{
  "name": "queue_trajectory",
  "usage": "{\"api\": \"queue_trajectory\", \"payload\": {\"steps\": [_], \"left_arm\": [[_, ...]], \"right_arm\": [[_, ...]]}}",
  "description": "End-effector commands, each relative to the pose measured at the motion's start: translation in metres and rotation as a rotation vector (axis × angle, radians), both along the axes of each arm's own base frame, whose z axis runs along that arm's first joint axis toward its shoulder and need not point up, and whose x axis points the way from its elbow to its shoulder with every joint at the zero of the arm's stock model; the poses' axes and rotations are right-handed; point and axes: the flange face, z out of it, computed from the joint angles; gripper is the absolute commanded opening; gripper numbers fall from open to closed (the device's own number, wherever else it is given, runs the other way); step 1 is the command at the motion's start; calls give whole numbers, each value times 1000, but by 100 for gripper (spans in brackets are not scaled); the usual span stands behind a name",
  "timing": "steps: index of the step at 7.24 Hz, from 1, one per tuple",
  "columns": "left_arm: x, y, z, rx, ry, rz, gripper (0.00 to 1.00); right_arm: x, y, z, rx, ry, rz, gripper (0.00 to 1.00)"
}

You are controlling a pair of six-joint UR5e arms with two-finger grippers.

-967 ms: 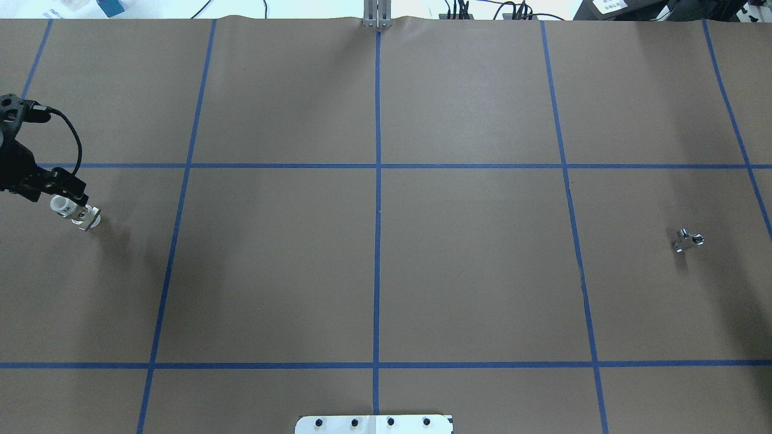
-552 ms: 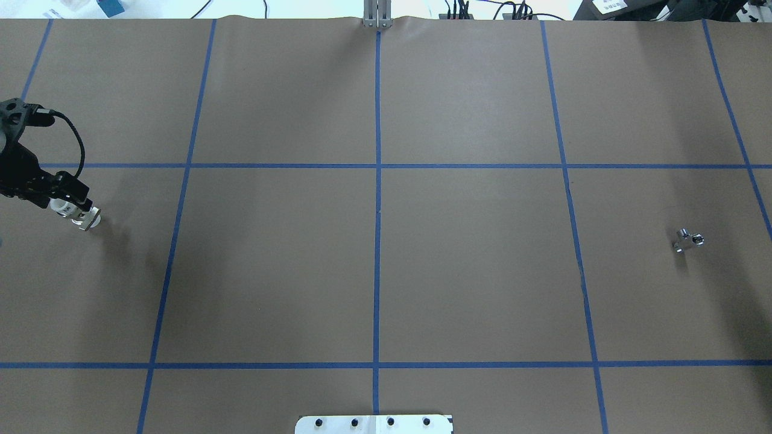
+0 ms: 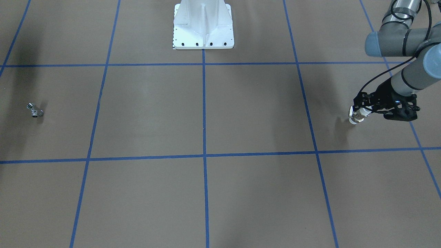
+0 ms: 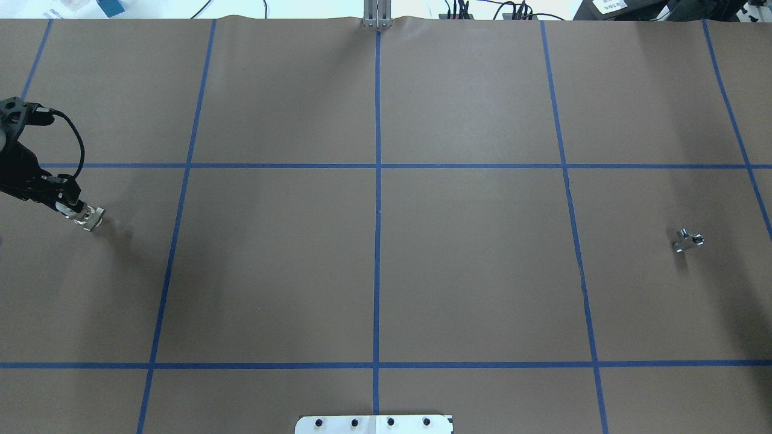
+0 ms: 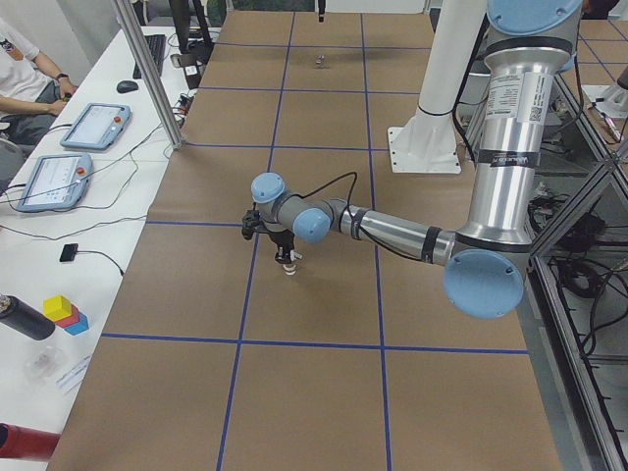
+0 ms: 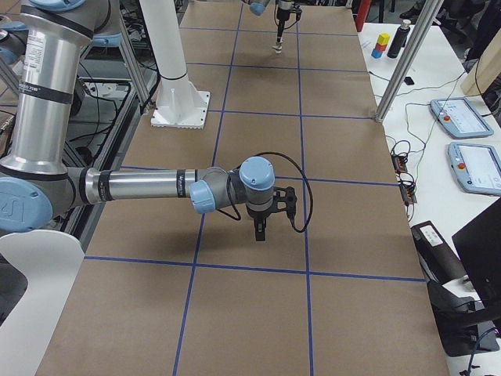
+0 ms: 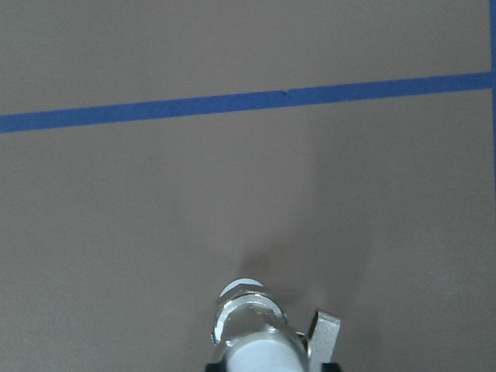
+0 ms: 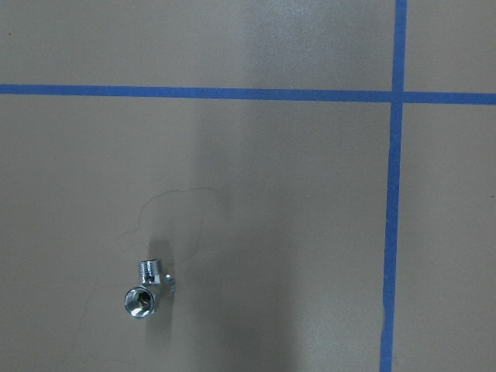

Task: Assemble PPR valve and pipe with both arms
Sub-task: 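Lower the left gripper onto the white PPR valve and grasp it, then carry the white valve with the left gripper to the table centre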

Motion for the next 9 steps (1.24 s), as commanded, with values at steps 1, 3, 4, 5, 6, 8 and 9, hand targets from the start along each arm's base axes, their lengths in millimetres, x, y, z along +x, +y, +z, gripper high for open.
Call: {"api": "queue_trajectory", "payload": {"steps": [1,3,4,5,6,8,9], "left_arm": [[8,-18,-41,-36,-16,-3,0],[22,-40,-148,-58,-16,-28,0],[37,-51,-196,-79,13,-87,0],[78,-44,-239,-90,37,-86,0],[136,-29,-287,-111,44,-98,0],[223,-39,-371,-84,23,-171,0],[253,-48,-402,-59,30,-210,0]], "right_arm": [[0,0,0,0,-1,0,100],[-1,-3,-3,8,-2,0,100],[-1,-5,-5,10,-3,1,100],[-2,-6,-6,11,-3,-1,100],[-2,-8,-8,16,-4,-1,100],[-3,-8,-8,18,-6,-4,100],[-5,-8,-9,18,-19,-12,100]]}}
